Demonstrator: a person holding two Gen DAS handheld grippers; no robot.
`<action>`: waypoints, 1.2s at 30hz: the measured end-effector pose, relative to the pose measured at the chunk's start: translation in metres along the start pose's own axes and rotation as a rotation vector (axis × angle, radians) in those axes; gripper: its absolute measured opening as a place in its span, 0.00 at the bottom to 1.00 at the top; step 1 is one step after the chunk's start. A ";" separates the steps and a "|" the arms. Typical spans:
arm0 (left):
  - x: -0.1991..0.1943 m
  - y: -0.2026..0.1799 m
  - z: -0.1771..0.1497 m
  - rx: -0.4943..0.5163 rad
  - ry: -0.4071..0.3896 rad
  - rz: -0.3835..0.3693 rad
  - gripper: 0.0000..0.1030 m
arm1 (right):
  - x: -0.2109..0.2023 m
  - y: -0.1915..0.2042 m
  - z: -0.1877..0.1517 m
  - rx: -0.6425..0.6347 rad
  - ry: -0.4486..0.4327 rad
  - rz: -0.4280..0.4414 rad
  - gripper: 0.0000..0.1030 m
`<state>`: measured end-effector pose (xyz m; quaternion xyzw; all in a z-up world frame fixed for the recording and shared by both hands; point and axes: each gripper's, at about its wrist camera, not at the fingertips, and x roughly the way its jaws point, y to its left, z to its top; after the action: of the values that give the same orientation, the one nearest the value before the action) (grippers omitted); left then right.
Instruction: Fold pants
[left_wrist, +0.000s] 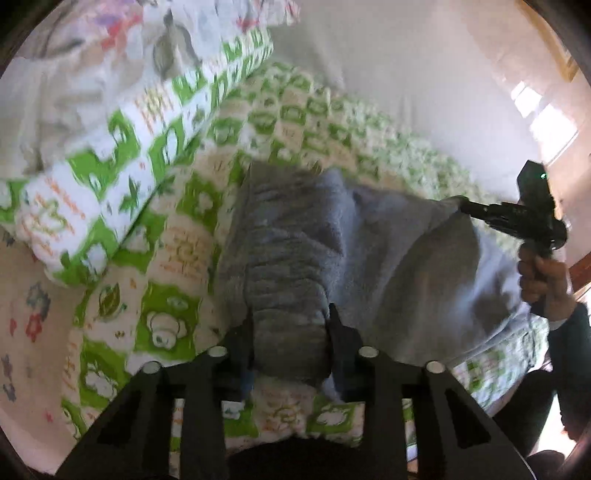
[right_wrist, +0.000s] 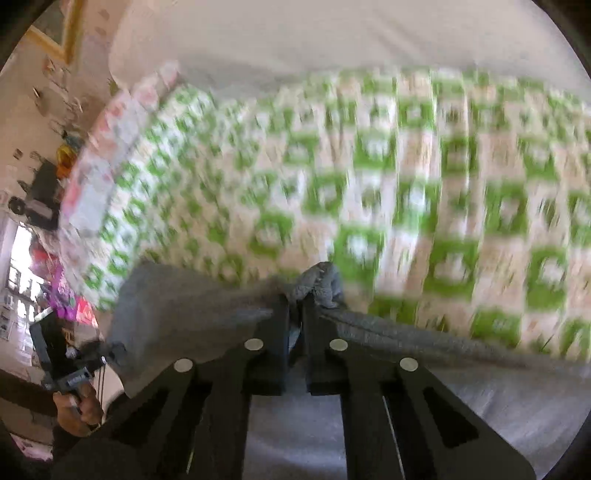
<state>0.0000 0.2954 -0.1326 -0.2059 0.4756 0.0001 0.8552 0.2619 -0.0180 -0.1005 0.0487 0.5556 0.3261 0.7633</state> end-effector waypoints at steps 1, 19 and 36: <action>0.001 0.003 0.001 -0.006 0.000 0.001 0.29 | -0.004 -0.001 0.006 0.015 -0.030 0.010 0.07; 0.023 0.013 -0.005 -0.027 0.082 0.017 0.29 | -0.057 0.012 -0.083 -0.113 0.037 -0.050 0.57; 0.015 -0.002 -0.001 0.051 0.065 0.040 0.26 | -0.063 0.021 -0.180 -0.575 0.059 -0.430 0.08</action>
<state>0.0076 0.2907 -0.1445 -0.1742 0.5068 -0.0017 0.8443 0.0834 -0.0884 -0.1075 -0.2954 0.4603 0.3025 0.7806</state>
